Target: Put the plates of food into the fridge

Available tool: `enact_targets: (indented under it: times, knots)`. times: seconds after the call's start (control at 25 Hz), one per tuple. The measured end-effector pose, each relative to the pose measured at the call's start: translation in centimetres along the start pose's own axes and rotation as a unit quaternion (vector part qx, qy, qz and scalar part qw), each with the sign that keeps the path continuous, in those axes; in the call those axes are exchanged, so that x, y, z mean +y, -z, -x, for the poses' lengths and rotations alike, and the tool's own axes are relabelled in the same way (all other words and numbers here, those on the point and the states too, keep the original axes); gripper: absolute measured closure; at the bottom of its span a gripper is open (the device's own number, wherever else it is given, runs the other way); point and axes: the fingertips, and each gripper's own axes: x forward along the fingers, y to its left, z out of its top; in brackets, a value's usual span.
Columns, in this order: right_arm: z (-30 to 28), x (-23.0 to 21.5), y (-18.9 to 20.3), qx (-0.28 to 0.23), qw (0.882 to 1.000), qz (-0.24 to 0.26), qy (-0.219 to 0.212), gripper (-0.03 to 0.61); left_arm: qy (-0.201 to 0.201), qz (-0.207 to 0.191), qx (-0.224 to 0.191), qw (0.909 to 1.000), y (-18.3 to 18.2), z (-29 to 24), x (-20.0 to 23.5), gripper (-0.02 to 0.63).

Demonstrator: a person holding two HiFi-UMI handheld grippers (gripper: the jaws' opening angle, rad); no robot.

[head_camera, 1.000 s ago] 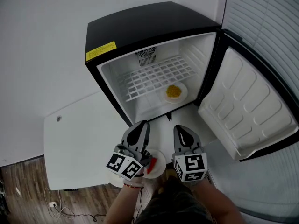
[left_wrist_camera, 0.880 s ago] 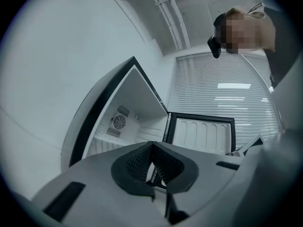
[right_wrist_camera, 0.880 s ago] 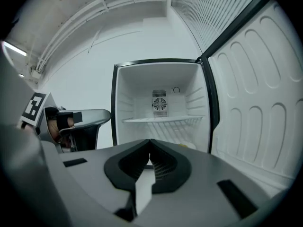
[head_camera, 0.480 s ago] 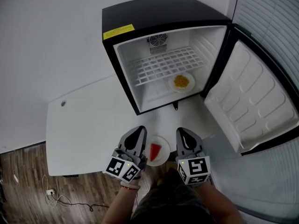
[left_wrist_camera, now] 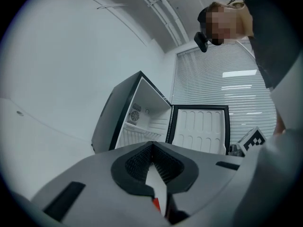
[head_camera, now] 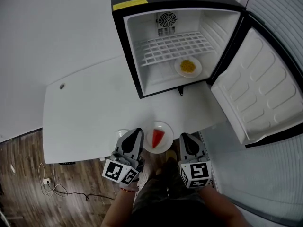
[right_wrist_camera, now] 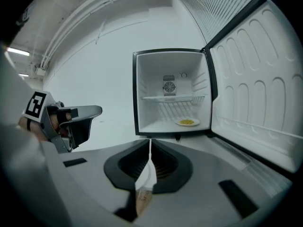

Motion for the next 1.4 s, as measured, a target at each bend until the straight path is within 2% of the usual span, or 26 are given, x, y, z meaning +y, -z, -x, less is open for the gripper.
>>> enact_targets:
  times: [0.12,0.28,0.4,0.64,0.8,1.04,1.12,1.4]
  knots:
    - [0.7,0.5,3.3,0.036,0.999,-0.037,-0.003,0.57,-0.004,0.005,0.005,1.0,1.0,1.3,-0.2,0.607]
    - [0.9,1.9,6.9,0.083,0.991,-0.1,-0.029,0.568,-0.016,0.01,0.008,0.9998,2.3,2.9,-0.2,0.607]
    - [0.6,2.8,9.0,0.113,0.98,-0.157,-0.043,0.515,-0.023,0.017,0.016,0.9995,3.5,4.0,-0.1,0.607]
    - [-0.7,4.4,12.7,0.159,0.945,-0.278,-0.062,0.454,-0.033,0.023,0.028,0.9988,5.4,5.1,0.6,0.607]
    - [-1.7,5.1,13.8,0.167,0.915,-0.362,-0.066,0.416,-0.038,0.028,0.034,0.9983,6.6,5.2,1.2,0.607]
    - [-3.2,6.0,14.2,0.161,0.866,-0.467,-0.08,0.416,-0.035,0.038,0.033,0.9981,7.4,4.4,1.4,0.607]
    - [-3.6,6.4,14.1,0.16,0.856,-0.484,-0.088,0.416,-0.033,0.036,0.036,0.9982,7.6,4.2,1.5,0.607]
    - [-4.4,7.0,14.1,0.152,0.833,-0.523,-0.096,0.417,-0.026,0.027,0.042,0.9984,7.9,3.6,1.7,0.607]
